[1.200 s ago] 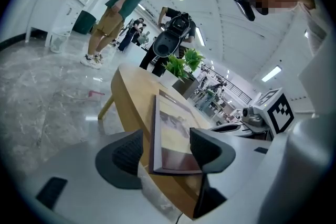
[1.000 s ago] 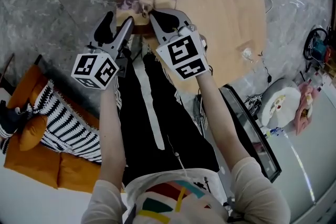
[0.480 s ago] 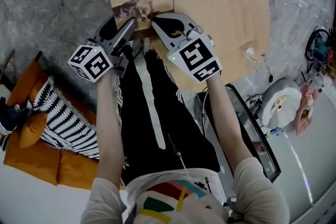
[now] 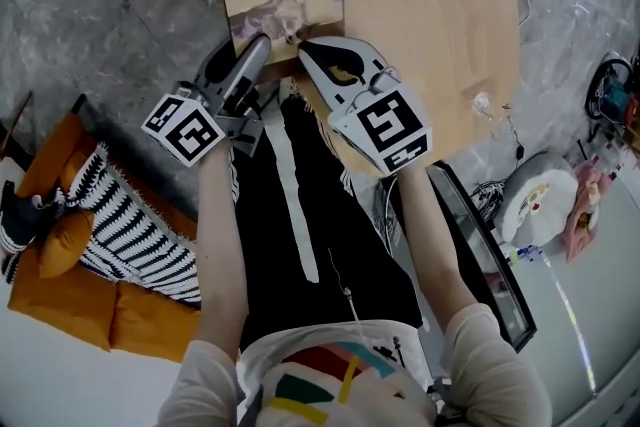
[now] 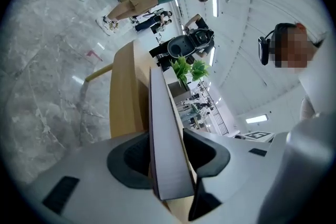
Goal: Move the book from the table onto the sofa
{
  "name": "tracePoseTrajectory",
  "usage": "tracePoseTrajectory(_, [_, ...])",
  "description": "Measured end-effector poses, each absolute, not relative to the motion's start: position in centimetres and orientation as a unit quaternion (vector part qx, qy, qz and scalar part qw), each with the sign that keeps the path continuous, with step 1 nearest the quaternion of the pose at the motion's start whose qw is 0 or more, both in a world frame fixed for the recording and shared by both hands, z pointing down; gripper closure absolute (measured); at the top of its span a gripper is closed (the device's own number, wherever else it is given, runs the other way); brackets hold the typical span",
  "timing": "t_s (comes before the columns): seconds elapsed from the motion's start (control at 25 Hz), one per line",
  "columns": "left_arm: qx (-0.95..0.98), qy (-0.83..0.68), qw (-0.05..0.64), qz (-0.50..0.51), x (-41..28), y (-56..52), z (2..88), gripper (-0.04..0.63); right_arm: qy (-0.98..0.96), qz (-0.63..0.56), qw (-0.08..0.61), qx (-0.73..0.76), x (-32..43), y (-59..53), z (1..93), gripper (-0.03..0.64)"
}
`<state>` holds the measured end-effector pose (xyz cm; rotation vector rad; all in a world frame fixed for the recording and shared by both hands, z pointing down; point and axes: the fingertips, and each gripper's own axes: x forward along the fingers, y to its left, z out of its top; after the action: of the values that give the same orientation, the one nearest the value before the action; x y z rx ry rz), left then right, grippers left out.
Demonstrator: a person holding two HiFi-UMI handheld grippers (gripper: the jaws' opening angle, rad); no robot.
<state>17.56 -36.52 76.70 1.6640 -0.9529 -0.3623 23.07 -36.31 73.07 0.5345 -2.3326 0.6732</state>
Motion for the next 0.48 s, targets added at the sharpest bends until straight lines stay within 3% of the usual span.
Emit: tracePoseTrajectory(0.48, [0.710,-0.412,0.534,-0.204,17.2,-37.9,71.9,0.442,-0.902,0.242,0.288,0.214,21.7,-37.8,69.6,0.606])
